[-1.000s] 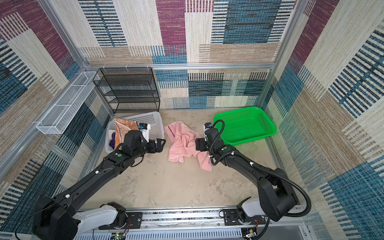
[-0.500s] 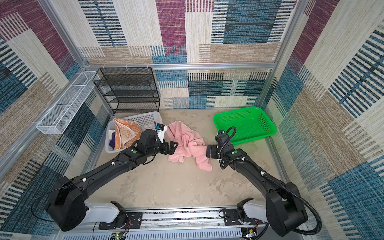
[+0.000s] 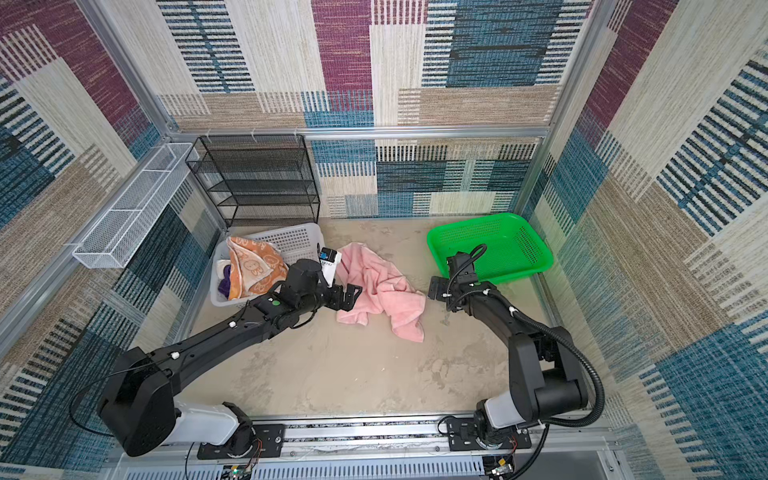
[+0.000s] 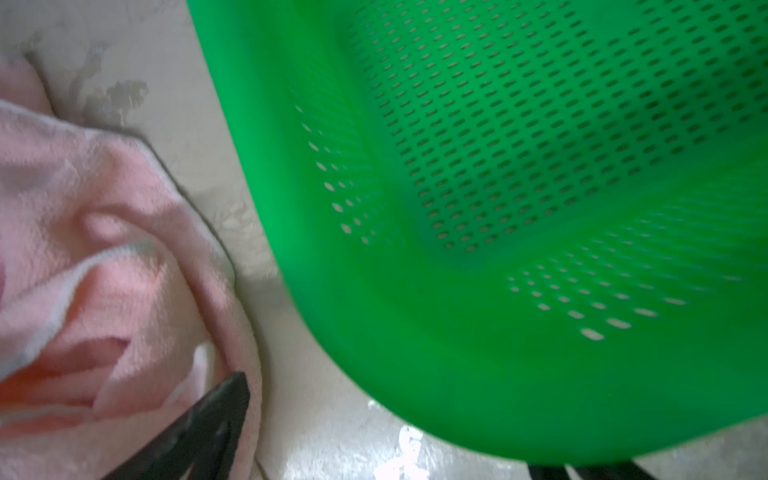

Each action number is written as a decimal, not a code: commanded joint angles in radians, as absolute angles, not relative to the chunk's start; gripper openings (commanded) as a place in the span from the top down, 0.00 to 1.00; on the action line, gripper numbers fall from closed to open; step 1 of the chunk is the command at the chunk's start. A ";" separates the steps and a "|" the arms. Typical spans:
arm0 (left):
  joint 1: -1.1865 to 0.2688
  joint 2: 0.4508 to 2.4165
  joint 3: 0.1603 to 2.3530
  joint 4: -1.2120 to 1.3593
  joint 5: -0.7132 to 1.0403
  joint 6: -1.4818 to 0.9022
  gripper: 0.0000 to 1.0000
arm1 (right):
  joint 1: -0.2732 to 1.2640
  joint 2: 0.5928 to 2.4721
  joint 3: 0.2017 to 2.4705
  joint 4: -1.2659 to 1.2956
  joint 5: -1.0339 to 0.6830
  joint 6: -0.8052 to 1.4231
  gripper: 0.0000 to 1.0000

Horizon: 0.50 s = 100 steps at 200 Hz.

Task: Fold and stack the towels

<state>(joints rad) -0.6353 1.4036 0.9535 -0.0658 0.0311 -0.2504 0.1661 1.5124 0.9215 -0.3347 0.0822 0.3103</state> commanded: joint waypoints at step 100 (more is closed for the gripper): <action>-0.792 1.610 1.168 -0.202 -0.022 -0.070 0.02 | 0.109 1.606 1.026 -0.107 -0.056 0.205 0.00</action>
<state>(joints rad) -0.7532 1.5524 1.0981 -0.1249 0.0032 -0.1562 0.1097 1.6779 1.0908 -0.1764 0.0368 0.2081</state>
